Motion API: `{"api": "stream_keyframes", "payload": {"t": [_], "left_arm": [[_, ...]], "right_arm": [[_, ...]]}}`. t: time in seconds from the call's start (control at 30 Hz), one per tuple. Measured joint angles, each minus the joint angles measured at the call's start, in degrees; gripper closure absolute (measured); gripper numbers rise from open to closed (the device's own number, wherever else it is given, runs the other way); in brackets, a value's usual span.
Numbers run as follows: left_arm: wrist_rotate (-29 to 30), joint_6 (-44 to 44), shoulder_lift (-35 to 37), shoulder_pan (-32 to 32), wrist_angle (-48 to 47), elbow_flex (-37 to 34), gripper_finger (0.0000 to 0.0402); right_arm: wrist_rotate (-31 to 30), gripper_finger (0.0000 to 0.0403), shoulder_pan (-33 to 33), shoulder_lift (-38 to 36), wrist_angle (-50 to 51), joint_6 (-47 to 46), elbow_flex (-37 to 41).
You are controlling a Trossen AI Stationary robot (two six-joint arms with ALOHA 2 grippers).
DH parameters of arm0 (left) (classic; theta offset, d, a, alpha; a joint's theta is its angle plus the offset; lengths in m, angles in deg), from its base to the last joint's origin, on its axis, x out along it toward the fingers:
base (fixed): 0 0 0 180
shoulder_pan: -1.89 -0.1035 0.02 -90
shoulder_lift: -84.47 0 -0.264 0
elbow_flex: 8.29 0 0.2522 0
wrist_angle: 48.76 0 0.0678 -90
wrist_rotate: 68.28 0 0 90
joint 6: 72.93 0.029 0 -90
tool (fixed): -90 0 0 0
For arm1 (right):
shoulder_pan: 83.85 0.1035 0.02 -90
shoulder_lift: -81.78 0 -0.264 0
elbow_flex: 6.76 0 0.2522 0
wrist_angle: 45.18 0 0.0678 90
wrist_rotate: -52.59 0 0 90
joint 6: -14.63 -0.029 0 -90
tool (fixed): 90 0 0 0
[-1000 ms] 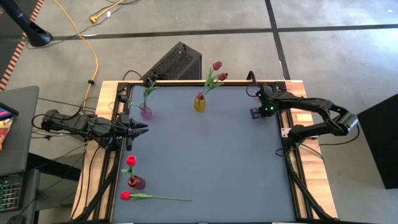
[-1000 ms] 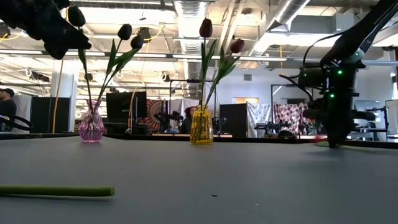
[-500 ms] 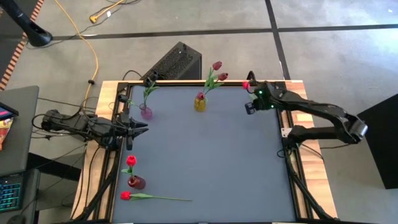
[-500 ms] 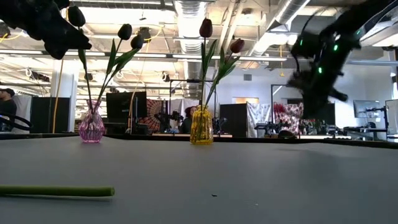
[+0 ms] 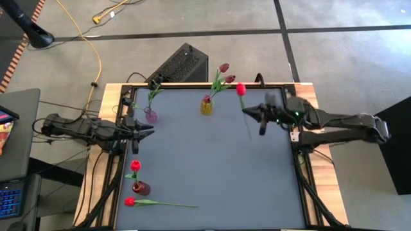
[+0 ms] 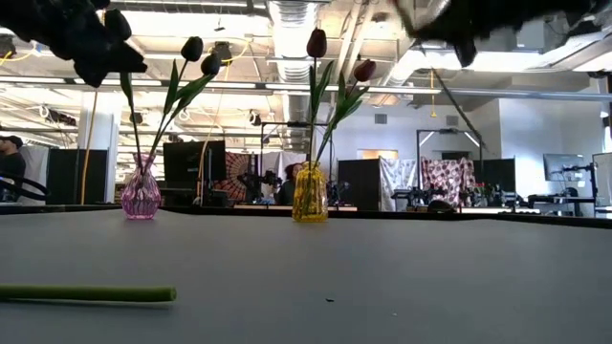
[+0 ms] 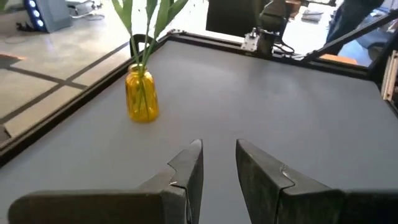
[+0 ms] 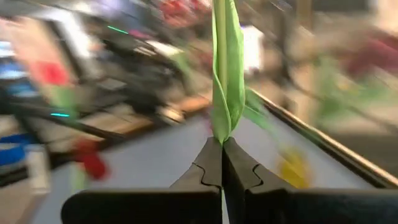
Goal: Sort flowers into vase by color
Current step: Put the top red flower into the red vase
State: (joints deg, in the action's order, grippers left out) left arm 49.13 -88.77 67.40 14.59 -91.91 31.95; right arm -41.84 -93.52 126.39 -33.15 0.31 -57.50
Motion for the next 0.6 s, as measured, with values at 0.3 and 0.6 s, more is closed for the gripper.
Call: {"api": "stream_keyframes", "payload": {"t": [0.3, 0.6], "left_arm": [[-2.9, 8.8, -4.6, -8.0, 3.9, 0.0, 0.0319], [-3.0, 9.8, -4.6, -16.0, 3.2, 0.0, 0.0319]], "right_arm": [[0.0, 0.0381, 17.4, 13.6, -28.5, 8.9, 0.0], [2.9, 0.0382, 25.0, 35.1, -51.5, 17.8, -8.7]]}}
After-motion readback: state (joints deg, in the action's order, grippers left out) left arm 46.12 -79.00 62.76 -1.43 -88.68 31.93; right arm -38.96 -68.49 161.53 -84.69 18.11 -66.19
